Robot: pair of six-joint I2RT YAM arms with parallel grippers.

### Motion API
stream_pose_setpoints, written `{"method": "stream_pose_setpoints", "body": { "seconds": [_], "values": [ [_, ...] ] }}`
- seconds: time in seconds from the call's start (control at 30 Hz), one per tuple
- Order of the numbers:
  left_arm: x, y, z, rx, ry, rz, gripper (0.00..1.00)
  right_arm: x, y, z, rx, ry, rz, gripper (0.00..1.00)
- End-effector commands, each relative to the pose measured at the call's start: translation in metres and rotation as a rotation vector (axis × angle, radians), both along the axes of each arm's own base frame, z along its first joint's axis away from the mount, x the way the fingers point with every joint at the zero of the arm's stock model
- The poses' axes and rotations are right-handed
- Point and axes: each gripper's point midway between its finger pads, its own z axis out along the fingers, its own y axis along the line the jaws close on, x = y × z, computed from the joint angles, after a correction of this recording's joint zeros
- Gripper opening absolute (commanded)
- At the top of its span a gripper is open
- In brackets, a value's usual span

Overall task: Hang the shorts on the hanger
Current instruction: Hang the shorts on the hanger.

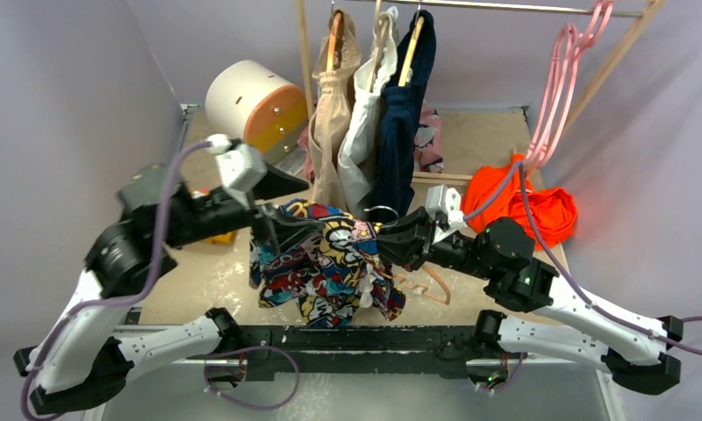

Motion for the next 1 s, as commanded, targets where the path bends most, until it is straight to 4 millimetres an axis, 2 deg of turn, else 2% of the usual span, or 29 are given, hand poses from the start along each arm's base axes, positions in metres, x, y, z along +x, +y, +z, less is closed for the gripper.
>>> {"method": "stream_pose_setpoints", "body": {
  "seconds": [0.0, 0.2, 0.47, 0.63, 0.97],
  "values": [
    [-0.012, -0.02, -0.021, 0.065, 0.005, -0.151, 0.75, -0.012, -0.009, 0.009, 0.011, -0.052, 0.039, 0.0],
    [-0.01, -0.028, -0.046, 0.125, 0.033, -0.184, 0.76, -0.017, -0.009, 0.004, 0.001, -0.059, 0.069, 0.0],
    [-0.021, -0.036, -0.06, 0.169, 0.031, -0.261, 0.78, -0.027, -0.005, 0.007, 0.002, -0.075, 0.129, 0.0],
    [-0.024, -0.042, -0.077, 0.217, 0.043, -0.294, 0.78, -0.032, -0.002, 0.011, 0.007, -0.077, 0.163, 0.0],
    [-0.035, -0.05, -0.099, 0.286, 0.043, -0.351, 0.79, -0.034, 0.004, 0.013, 0.006, -0.068, 0.19, 0.0]
  ]
}}
